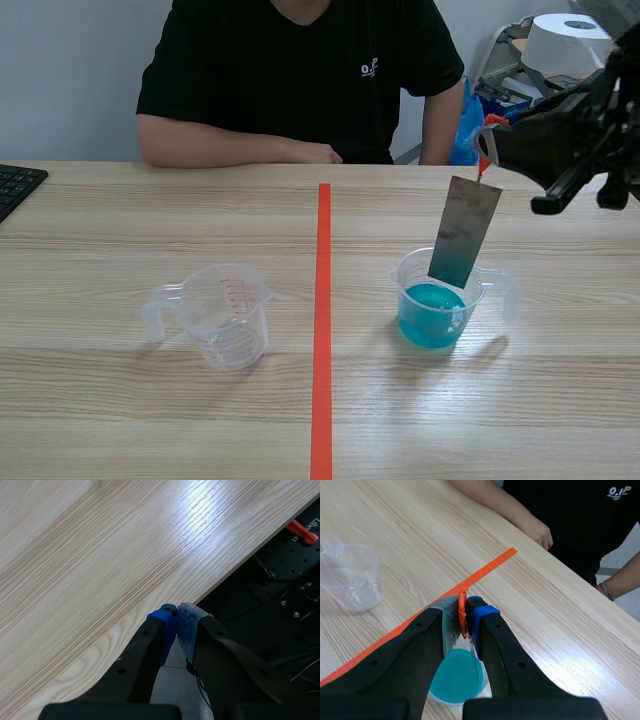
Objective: Do the redox reaction experiment.
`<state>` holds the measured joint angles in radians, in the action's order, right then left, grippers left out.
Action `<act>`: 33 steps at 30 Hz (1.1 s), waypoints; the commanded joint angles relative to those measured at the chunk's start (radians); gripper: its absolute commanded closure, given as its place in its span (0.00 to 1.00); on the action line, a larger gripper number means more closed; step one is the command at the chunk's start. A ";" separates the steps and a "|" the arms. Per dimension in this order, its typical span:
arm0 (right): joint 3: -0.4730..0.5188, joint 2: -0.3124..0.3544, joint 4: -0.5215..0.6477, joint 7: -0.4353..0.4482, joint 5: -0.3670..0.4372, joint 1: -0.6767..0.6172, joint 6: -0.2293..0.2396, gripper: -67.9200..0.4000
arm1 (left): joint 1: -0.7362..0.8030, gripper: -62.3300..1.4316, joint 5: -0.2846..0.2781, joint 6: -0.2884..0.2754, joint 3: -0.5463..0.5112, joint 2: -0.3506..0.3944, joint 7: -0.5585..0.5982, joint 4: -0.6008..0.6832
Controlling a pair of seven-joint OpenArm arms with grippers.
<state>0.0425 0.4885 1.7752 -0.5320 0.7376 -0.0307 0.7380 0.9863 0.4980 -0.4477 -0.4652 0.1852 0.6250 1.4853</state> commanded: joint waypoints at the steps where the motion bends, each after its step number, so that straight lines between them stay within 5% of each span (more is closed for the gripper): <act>1: -0.005 -0.004 0.000 0.026 -0.014 0.017 0.008 0.98 | 0.013 0.91 -0.006 0.001 -0.008 -0.004 0.011 0.002; 17: -0.070 -0.046 -0.098 0.140 -0.220 0.017 0.008 0.98 | 0.013 0.91 -0.006 0.001 -0.008 -0.004 0.011 0.002; 33: -0.095 -0.049 -0.101 0.151 -0.267 0.016 0.008 0.98 | 0.013 0.91 -0.006 0.001 -0.008 -0.004 0.011 0.002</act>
